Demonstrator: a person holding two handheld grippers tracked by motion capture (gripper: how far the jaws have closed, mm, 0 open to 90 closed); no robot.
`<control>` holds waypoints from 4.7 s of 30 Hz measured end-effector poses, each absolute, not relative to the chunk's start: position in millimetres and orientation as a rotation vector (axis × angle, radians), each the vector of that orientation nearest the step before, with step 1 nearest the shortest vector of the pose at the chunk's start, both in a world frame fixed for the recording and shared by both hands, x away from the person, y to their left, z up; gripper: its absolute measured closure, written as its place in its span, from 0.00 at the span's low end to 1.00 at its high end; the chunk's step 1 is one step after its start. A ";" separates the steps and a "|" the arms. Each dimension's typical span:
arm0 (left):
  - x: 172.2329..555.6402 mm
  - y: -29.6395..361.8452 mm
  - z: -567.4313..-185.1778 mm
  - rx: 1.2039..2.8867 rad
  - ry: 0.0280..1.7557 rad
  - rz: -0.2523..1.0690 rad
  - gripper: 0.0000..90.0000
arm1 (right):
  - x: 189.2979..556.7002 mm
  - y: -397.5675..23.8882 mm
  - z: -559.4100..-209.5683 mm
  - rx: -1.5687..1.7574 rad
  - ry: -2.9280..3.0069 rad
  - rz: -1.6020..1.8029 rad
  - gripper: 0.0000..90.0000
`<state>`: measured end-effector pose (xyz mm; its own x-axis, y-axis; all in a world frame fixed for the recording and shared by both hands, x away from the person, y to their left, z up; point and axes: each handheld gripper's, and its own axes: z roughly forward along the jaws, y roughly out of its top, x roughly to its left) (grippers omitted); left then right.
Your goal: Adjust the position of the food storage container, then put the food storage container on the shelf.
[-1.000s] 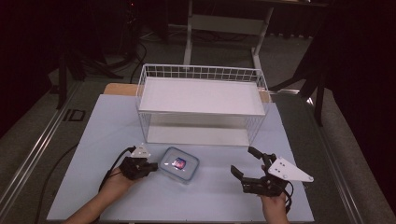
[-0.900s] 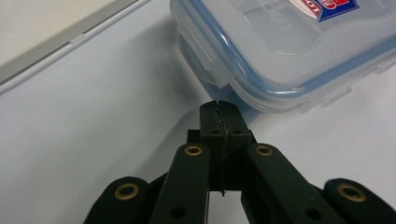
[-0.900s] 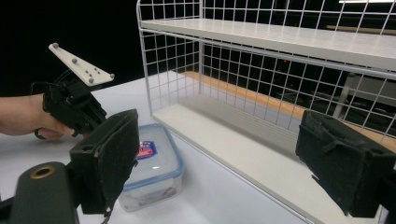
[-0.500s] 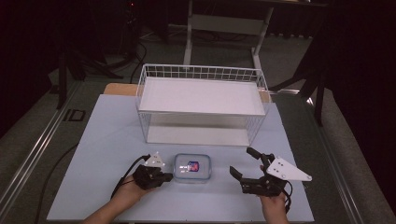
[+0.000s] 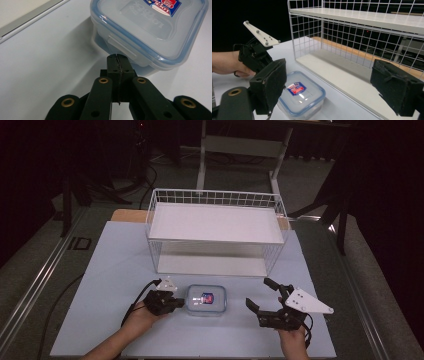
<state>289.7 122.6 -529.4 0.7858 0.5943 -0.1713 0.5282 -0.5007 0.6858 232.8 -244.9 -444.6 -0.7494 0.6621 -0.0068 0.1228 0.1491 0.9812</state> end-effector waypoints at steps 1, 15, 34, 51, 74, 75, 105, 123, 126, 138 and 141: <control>289.6 121.1 -529.3 2.213 0.824 0.114 1.00 | 232.8 -245.0 -444.7 0.745 1.992 1.634 0.15; 291.0 98.3 -528.9 2.219 0.782 0.090 1.00 | 232.4 -243.6 -446.3 0.740 2.009 1.641 0.15; 303.2 73.9 -533.2 2.197 0.772 0.111 1.00 | 229.8 -239.3 -448.3 0.704 2.052 1.656 0.15; 285.0 104.7 -514.7 2.114 0.755 0.163 0.26 | 233.9 -232.8 -451.0 0.706 2.074 1.558 0.16; 269.9 93.7 -455.7 1.932 0.692 0.084 0.03 | 240.4 -229.7 -446.0 0.796 2.161 1.455 0.16; 271.2 91.5 -455.8 1.932 0.691 0.069 0.03 | 241.0 -229.5 -446.2 0.806 2.164 1.454 0.16; 316.4 69.4 -494.2 1.864 1.021 -0.195 0.05 | 295.2 -232.7 -483.3 1.501 2.365 1.411 0.12; 322.9 61.9 -528.5 1.842 1.275 -0.422 0.28 | 325.2 -233.9 -523.6 2.046 2.473 1.398 0.23; 320.8 62.7 -532.5 1.832 1.274 -0.474 0.31 | 326.5 -233.7 -525.1 2.106 2.477 1.410 0.26; 320.1 64.9 -535.2 1.841 1.287 -0.556 0.34 | 321.5 -226.9 -522.3 2.088 2.548 1.318 0.36; 317.5 63.0 -531.1 1.859 1.285 -0.510 0.36 | 319.0 -225.7 -518.3 2.048 2.540 1.299 0.38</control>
